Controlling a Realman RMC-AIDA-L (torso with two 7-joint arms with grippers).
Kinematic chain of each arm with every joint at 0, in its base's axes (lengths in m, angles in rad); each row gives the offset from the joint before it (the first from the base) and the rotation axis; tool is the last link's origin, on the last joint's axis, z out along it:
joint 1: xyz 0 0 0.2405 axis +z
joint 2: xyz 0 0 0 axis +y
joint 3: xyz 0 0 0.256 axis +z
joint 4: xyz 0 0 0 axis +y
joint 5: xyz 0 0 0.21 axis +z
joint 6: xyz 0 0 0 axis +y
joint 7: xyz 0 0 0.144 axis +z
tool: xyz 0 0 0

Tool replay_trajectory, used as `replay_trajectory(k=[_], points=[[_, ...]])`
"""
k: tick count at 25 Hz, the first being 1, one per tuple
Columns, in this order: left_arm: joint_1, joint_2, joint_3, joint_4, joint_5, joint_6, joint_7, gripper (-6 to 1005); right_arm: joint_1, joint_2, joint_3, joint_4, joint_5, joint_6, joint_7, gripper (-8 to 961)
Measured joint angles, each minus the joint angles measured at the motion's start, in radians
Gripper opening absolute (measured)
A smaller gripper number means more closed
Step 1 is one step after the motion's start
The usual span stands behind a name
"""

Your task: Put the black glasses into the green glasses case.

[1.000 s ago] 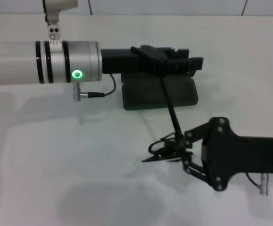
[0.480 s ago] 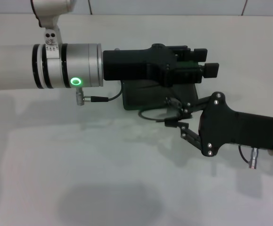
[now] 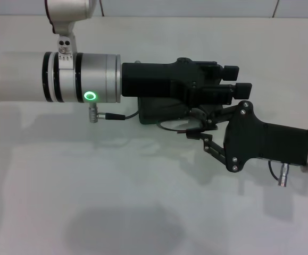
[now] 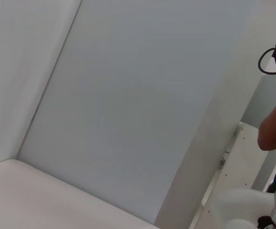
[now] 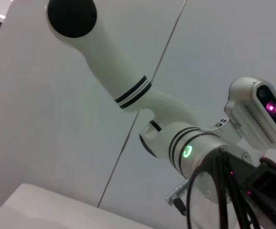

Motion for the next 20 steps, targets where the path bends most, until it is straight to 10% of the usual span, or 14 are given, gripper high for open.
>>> replay_trajectory(k=[13,20], points=[[0.053,0.026,-0.118,0.001,-0.007,-0.011,0.04,618,-0.008,0.0,-0.013,-0.023,0.001,0.122,-0.004,139],[0.132,0.025,-0.352,0.002,-0.042,-0.01,0.09,618,-0.09,0.0,-0.077,-0.288,0.021,0.505,0.01,141]])
